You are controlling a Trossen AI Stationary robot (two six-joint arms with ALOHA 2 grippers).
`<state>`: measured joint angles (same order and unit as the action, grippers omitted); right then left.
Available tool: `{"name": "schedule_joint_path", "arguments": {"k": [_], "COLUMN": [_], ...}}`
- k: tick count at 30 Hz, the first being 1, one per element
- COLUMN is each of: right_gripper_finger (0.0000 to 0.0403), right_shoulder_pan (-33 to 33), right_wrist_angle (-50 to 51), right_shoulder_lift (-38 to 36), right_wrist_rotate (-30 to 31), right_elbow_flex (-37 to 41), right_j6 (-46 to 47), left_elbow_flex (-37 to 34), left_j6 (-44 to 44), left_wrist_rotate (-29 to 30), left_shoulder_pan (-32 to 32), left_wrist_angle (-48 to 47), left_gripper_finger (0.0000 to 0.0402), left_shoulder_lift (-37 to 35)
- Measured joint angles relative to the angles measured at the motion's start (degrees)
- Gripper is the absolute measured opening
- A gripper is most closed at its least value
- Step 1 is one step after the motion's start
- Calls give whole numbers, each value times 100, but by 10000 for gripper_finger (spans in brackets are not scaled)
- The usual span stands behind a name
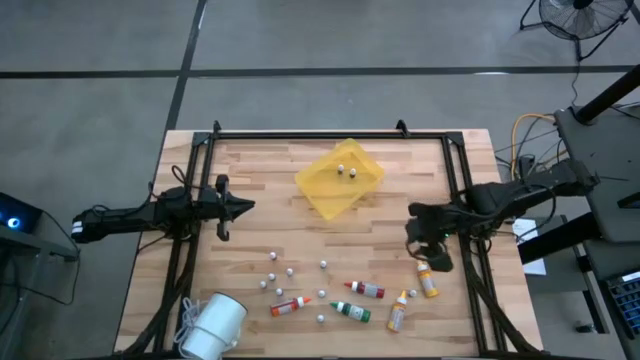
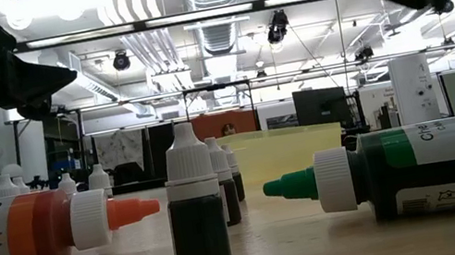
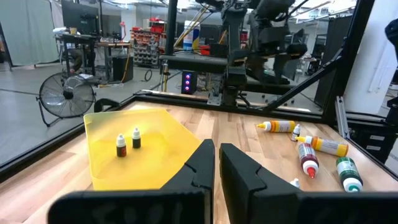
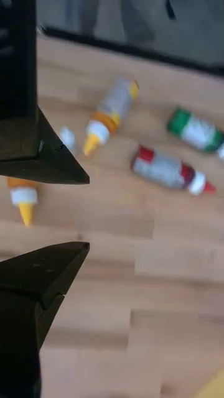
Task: Pick & Place food coloring
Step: Put the small black food coloring bottle into the yellow bin
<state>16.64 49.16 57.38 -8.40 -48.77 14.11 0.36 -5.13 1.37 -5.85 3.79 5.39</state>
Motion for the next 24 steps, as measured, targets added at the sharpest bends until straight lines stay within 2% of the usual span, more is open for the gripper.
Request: {"name": "schedule_joint_path", "arguments": {"k": [12, 24], "right_gripper_finger": [157, 157], "right_shoulder_pan": [1163, 1898], "right_wrist_angle": [-52, -59], "right_shoulder_lift": [-14, 890], "right_wrist_rotate": [-64, -64], "right_elbow_flex": [-158, -1066], "right_j6": [135, 524], "left_elbow_flex": [0, 0], "left_j6": [0, 0], "left_wrist_rotate": [1, 1], "left_shoulder_pan": [0, -4], "left_wrist_angle": [0, -1], "left_gripper_finger": [0, 0], "left_shoulder_lift": [1, 1]}}
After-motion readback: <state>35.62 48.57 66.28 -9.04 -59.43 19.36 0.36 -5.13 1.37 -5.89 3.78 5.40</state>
